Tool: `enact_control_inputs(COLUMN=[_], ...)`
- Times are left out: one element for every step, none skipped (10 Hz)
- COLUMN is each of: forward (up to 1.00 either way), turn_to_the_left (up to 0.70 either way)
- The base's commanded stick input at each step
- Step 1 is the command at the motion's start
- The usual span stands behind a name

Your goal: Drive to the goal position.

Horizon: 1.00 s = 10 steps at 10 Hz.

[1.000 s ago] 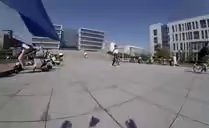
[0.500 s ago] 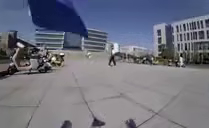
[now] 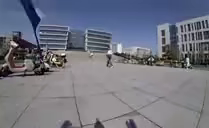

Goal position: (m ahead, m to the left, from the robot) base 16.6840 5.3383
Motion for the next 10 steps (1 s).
enact_control_inputs(forward=[1.0,1.0,1.0,1.0,1.0,1.0,1.0,1.0,1.0,1.0], turn_to_the_left=[0.0,0.0,0.0,0.0,0.0,0.0,0.0,0.0,0.0,0.0])
